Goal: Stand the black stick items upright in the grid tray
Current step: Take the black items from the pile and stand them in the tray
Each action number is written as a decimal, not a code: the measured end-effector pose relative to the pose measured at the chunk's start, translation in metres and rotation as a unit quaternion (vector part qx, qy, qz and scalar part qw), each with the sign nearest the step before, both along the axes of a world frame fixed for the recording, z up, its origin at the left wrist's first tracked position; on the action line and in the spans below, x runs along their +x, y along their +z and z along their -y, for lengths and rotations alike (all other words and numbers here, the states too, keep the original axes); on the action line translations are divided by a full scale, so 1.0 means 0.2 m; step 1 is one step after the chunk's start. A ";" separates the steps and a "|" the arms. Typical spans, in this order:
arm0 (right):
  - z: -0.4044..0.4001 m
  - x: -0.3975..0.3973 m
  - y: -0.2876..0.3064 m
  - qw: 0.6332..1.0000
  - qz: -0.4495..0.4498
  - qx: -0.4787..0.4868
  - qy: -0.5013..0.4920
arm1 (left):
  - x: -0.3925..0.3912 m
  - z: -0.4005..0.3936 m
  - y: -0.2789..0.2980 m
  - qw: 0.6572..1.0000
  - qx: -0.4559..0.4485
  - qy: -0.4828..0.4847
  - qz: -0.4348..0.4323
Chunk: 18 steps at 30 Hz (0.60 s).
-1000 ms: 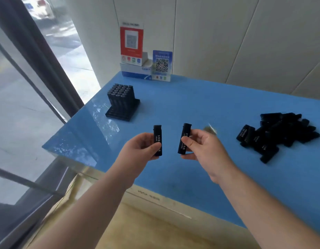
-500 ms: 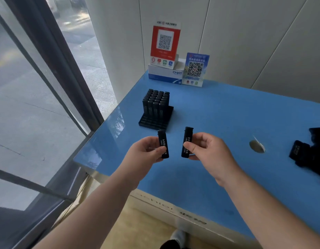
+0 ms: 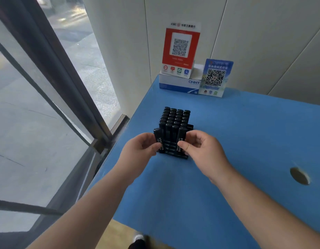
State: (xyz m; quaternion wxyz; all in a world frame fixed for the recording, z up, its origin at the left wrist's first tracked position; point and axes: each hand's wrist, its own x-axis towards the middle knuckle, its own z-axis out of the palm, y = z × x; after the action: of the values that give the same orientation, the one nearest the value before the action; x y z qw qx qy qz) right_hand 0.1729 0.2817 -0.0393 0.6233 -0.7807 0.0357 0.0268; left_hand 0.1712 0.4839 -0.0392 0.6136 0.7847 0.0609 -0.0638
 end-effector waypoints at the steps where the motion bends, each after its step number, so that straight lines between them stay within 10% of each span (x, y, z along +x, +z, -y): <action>1: -0.02 0.02 -0.01 1.000 0.001 -0.004 -0.009 | 0.05 -0.02 -0.01 1.000 0.018 -0.011 0.010; 18: -0.23 0.03 -0.10 0.983 0.023 -0.049 -0.176 | 0.39 -0.13 -0.20 0.942 0.195 -0.189 0.195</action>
State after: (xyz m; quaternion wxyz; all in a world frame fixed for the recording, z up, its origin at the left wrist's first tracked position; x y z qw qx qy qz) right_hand 0.1791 0.3269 -0.0586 0.5795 -0.7924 0.1596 -0.1036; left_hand 0.2498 0.5106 -0.0786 0.4254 0.8830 -0.1982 -0.0107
